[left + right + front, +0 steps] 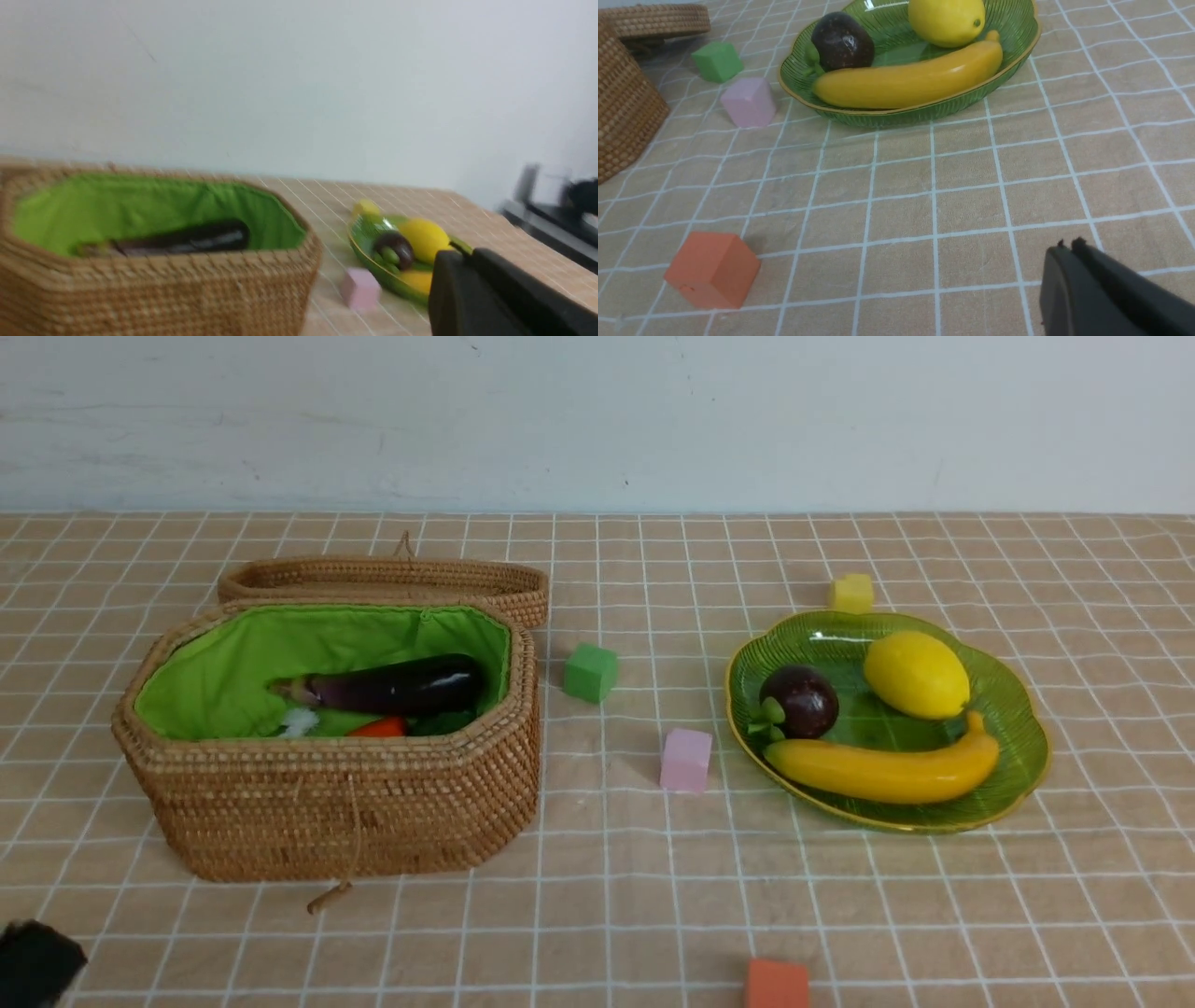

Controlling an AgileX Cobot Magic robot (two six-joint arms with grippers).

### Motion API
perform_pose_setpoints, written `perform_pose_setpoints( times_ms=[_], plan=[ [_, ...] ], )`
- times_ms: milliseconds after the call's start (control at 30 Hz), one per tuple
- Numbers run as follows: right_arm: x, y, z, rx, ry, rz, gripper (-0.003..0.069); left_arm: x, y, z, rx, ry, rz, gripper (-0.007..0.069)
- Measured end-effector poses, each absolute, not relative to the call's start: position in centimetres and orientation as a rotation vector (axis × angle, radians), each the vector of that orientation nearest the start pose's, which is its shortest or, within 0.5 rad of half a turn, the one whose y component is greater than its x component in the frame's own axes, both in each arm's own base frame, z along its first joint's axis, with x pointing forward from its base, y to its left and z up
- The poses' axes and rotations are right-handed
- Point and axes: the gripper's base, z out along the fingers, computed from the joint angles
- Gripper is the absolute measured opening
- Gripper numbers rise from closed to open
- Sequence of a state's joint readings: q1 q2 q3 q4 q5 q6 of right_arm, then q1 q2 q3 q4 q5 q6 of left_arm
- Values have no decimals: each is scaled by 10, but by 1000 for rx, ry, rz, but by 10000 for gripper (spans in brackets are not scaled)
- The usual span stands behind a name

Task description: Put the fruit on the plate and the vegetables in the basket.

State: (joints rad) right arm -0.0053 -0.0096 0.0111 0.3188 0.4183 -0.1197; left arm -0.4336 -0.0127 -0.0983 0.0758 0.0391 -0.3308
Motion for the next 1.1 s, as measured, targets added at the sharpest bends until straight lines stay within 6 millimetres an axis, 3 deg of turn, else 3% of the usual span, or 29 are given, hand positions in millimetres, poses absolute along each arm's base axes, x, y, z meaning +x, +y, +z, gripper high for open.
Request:
perform_pose_setpoints(
  times_ms=[233, 433, 1100],
  plan=[
    [51, 11, 174, 81, 1888, 236, 3, 55, -11, 203, -94, 1540, -400, -13],
    [51, 11, 174, 81, 1888, 236, 9, 52, -11, 171, -120, 1873, -347, -13],
    [51, 11, 174, 81, 1888, 236, 21, 51, -11, 170, -125, 1887, -354, -13]
  ],
)
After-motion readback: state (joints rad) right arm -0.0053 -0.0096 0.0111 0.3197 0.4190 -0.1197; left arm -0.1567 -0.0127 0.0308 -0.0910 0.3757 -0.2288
